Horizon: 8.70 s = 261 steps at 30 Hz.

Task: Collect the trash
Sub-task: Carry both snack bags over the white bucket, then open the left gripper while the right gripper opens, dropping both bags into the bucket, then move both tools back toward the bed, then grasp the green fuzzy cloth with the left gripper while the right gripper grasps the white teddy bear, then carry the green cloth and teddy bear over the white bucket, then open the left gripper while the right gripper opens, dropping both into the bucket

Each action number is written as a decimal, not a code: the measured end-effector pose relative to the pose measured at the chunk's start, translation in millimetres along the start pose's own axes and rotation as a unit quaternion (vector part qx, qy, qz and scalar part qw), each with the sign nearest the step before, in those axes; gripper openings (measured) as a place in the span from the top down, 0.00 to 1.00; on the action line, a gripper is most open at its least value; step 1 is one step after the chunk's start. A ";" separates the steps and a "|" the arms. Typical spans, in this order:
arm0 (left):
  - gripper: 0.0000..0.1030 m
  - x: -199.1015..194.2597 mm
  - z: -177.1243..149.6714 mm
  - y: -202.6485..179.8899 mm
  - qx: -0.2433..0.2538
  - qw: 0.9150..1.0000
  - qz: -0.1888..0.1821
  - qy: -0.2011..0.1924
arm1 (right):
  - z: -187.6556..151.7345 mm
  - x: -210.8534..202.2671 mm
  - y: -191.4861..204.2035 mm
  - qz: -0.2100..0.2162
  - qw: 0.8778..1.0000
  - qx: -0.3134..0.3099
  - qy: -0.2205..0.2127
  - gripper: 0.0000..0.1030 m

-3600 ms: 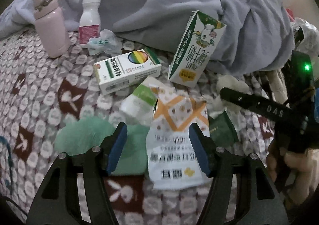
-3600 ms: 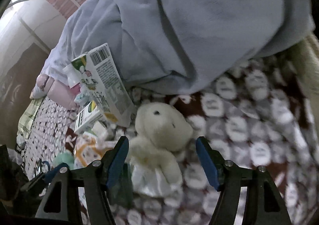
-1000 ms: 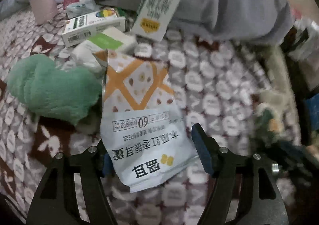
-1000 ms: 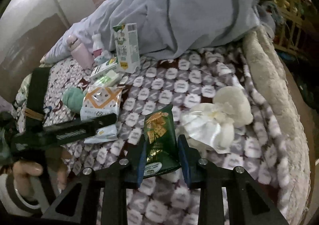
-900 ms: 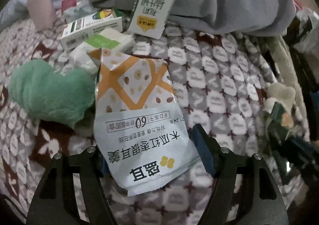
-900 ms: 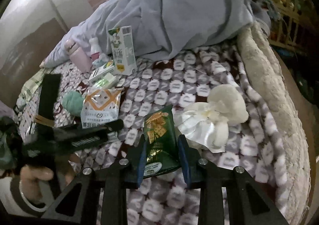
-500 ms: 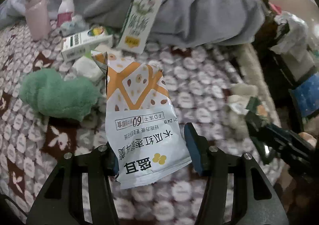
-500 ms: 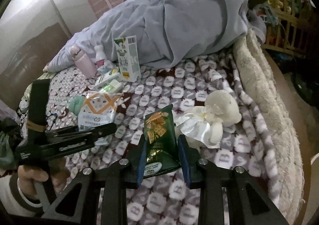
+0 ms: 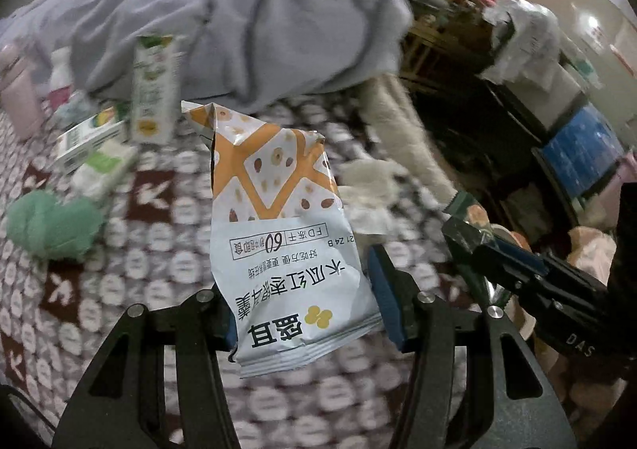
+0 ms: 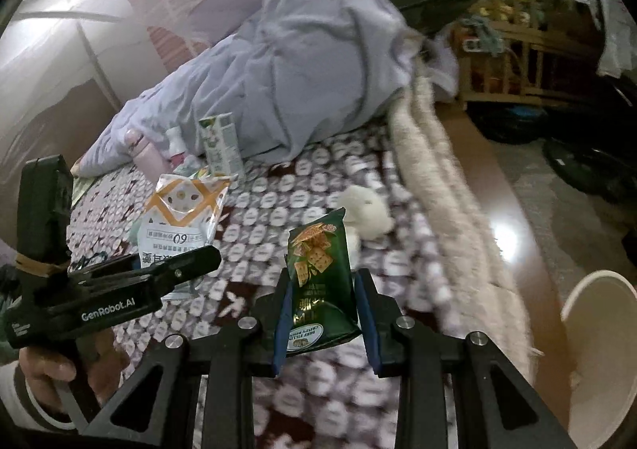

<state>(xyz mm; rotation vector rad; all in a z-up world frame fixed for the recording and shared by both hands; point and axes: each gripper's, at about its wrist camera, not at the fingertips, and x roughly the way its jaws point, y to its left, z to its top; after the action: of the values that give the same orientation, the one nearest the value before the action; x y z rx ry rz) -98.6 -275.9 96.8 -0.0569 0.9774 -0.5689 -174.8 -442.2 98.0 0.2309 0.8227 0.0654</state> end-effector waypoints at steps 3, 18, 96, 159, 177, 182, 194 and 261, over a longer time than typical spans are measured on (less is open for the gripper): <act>0.49 6.5 -0.7 -26.1 0.023 1.000 -0.010 0.005 | -4.6 -13.7 -19.3 -0.015 1.000 0.017 -0.008 0.72; 0.49 45.6 -8.7 -145.9 0.120 0.990 -0.067 0.039 | -40.4 -80.8 -137.5 -0.106 0.986 0.126 -0.035 0.72; 0.25 67.7 -7.1 -172.8 0.147 0.985 -0.070 0.052 | -65.5 -87.3 -199.5 -0.150 0.962 0.228 -0.022 0.46; 0.62 -65.0 -20.1 199.6 -0.202 0.974 0.073 -0.070 | 32.1 79.3 13.7 0.035 0.997 0.060 0.024 0.73; 0.62 -28.9 -6.2 54.1 -0.051 0.998 0.021 -0.024 | 5.8 5.2 -15.8 0.011 0.998 0.057 -0.010 0.73; 0.62 -20.9 -1.9 21.1 -0.017 1.000 0.010 -0.018 | 1.3 -11.9 -32.5 0.000 0.997 0.069 -0.022 0.73; 0.62 1.4 3.6 -47.4 0.053 0.998 -0.014 -0.005 | -14.3 -48.6 -80.2 -0.039 0.993 0.105 -0.041 0.72; 0.59 126.7 -16.0 -278.7 0.219 0.960 -0.146 0.090 | -107.6 -109.1 -270.0 -0.181 0.938 0.294 -0.026 0.72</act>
<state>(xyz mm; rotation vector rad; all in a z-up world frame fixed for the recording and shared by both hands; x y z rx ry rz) -177.1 -571.2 72.8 0.2540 1.0065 -1.0683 -336.3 -701.8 43.9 0.6371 0.8051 -0.5392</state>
